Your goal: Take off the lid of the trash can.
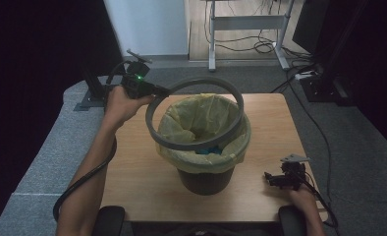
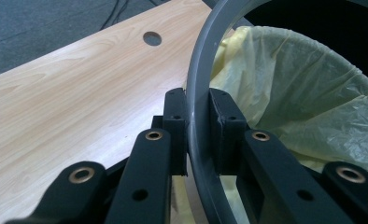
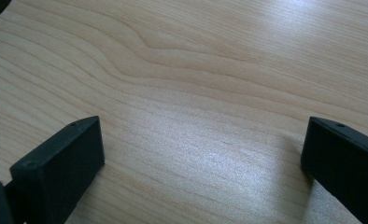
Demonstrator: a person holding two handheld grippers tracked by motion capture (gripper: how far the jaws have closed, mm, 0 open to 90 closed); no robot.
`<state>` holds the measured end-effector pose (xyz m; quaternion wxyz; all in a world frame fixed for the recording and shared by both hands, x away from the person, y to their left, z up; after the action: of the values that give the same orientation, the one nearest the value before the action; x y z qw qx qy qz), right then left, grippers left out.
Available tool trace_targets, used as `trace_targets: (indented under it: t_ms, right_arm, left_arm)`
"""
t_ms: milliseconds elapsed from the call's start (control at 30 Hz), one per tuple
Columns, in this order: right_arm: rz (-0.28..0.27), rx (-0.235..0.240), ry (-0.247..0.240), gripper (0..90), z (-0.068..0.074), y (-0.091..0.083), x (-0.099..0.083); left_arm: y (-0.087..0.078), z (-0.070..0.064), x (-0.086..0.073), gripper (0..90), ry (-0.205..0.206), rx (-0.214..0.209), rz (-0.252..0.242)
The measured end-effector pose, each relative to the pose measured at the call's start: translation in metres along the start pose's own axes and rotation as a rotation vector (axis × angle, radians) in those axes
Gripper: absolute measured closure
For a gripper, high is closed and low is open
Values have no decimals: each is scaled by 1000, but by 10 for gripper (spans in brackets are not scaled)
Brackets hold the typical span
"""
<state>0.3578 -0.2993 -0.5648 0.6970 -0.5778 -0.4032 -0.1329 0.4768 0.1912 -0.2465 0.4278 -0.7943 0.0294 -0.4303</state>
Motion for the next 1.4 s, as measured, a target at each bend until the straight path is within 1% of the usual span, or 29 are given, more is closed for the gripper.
trace_targets:
  t_ms: [267,300,533,567,600,767,800,933,967,1000,1167,1200,1233,1400]
  right_arm:
    - [-1,0,-2,0,0,0,0]
    - [-1,0,-2,0,0,0,0]
    - [-1,0,-1,0,0,0,0]
    - [-1,0,-1,0,0,0,0]
    - [-1,0,-1,0,0,0,0]
    - [-1,0,-1,0,0,0,0]
    - [-1,0,-1,0,0,0,0]
    - [-1,0,-1,0,0,0,0]
    - [-1,0,-1,0,0,0,0]
    - [-1,0,-2,0,0,0,0]
    - [-1,0,-1,0,0,0,0]
    - [-1,0,-1,0,0,0,0]
    - [-1,0,-2,0,0,0,0]
    - [-1,0,-2,0,0,0,0]
  left_arm:
    - [-18,16,-14,784,-25,36,-9]
    - [-18,16,-14,784,-25,36,-9]
    - [-32,30,-27,784,-51,74,-12]
    - [-37,34,-31,784,-59,82,-14]
    - [-37,34,-31,784,-59,82,-14]
    - [-48,45,-42,784,-87,104,-21]
    - [-48,45,-42,783,-87,104,-21]
    - [-56,52,-49,783,-99,127,-19]
    - [-60,55,-53,783,-106,135,-20]
    - [-60,55,-53,783,-106,135,-20]
    - [-69,64,-65,783,-133,153,-25]
    - [-69,64,-65,783,-133,153,-25]
    - [-72,67,-68,782,-141,160,-27]
    - [-79,75,-78,782,-156,179,-31]
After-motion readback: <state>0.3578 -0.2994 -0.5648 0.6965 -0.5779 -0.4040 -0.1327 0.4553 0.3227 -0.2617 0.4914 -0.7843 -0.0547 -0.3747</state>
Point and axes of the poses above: each handheld gripper's, and its own axes: y roughly forward along the jaws, x roughly out of its top, z roughly to its left, the point moved 1 cm from there along y, roughly forward along the jaws
